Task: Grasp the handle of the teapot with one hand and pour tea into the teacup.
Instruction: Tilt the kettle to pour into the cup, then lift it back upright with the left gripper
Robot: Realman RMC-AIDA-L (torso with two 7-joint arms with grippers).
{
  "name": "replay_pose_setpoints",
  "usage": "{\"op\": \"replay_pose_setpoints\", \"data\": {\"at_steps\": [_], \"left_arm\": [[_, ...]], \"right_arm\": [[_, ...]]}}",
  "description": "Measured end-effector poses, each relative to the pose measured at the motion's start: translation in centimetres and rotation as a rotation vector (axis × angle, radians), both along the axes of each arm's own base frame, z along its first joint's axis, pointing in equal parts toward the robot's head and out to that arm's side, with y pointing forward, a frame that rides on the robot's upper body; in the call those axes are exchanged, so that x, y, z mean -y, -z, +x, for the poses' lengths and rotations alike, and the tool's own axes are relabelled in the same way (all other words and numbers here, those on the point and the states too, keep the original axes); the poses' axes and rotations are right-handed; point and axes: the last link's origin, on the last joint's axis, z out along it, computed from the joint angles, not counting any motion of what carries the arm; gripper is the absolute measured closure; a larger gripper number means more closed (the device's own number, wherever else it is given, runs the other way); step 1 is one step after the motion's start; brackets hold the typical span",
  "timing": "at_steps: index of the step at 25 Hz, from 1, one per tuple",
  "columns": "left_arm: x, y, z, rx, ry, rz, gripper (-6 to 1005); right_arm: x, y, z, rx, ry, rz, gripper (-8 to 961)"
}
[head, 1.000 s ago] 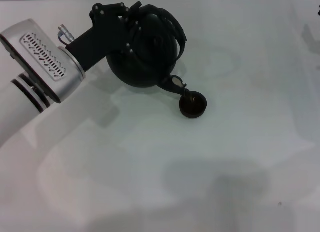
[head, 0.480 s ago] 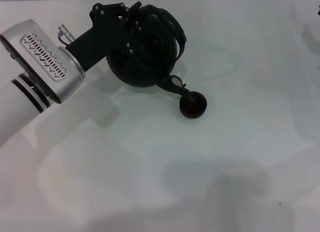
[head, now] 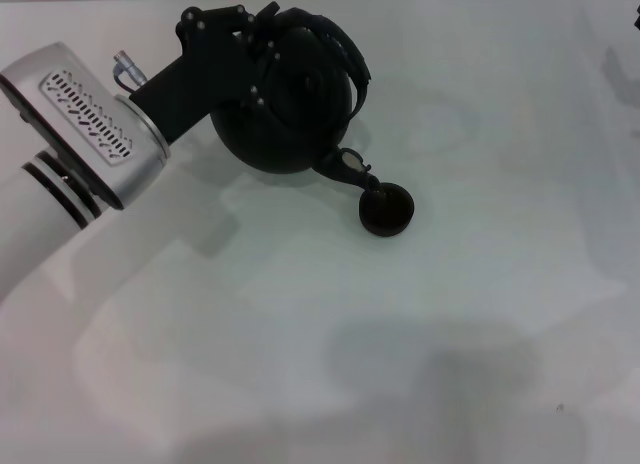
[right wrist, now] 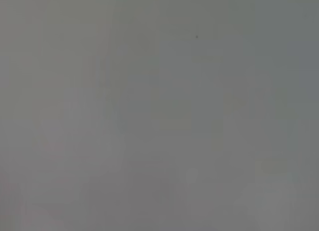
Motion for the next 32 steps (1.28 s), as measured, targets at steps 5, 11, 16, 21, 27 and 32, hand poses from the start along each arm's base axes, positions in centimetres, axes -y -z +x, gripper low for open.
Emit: {"op": "replay_pose_setpoints", "data": {"at_steps": [5, 11, 16, 21, 27, 32], "left_arm": [[0.2, 0.1, 0.0, 0.007, -0.005, -0.001, 885], [0.4, 0.2, -0.1, 0.024, -0.017, 0.0, 886], [0.6, 0.1, -0.3, 0.039, -0.032, 0.005, 885], [0.8, 0.3, -0.2, 0.054, -0.036, 0.002, 885], [1.2, 0.2, -0.3, 0.099, -0.064, 0.016, 885], [1.8, -0.2, -0.7, 0.189, -0.135, 0.05, 886]], "right_arm": [[0.0, 0.0, 0.0, 0.0, 0.0, 0.0, 109], [0.1, 0.0, 0.1, -0.008, 0.003, 0.001, 109], [0.1, 0.0, 0.1, -0.009, 0.005, 0.001, 109], [0.2, 0.0, 0.2, -0.009, 0.007, 0.001, 109], [0.3, 0.0, 0.3, -0.009, 0.01, 0.001, 109], [0.4, -0.1, 0.4, -0.008, 0.011, 0.001, 109]]}}
